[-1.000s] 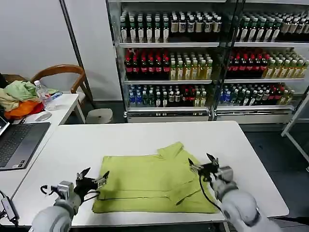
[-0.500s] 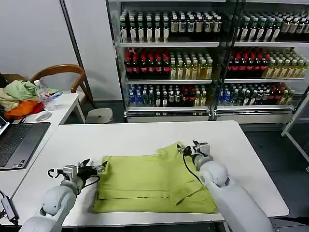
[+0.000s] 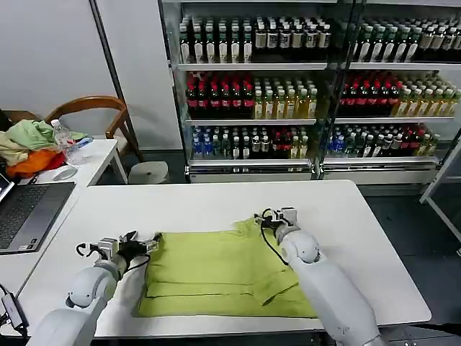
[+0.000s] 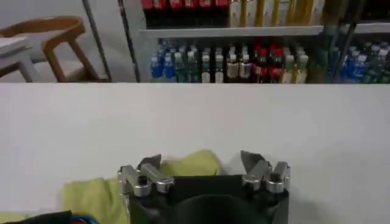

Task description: Fold and organize the clothes.

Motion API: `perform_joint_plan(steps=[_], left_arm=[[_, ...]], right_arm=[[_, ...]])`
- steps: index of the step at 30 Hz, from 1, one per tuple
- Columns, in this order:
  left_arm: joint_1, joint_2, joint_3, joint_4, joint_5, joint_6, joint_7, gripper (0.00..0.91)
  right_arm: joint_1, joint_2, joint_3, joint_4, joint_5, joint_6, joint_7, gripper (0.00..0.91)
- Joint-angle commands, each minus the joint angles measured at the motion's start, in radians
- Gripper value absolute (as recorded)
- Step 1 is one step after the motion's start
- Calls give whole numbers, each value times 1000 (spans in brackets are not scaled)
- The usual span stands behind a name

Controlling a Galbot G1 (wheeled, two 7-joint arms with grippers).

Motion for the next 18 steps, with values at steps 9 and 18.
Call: perform_joint_plan(steps=[9,18], left_arm=[[18,-2,12,-17,-2,-13,54,40],[34,-5,9,-25,-3,-19,74,30]], right_arm=[[-5,20,-6,-23,48,-21,14,0],[-20,17,-8,2,47,-25,24,0]])
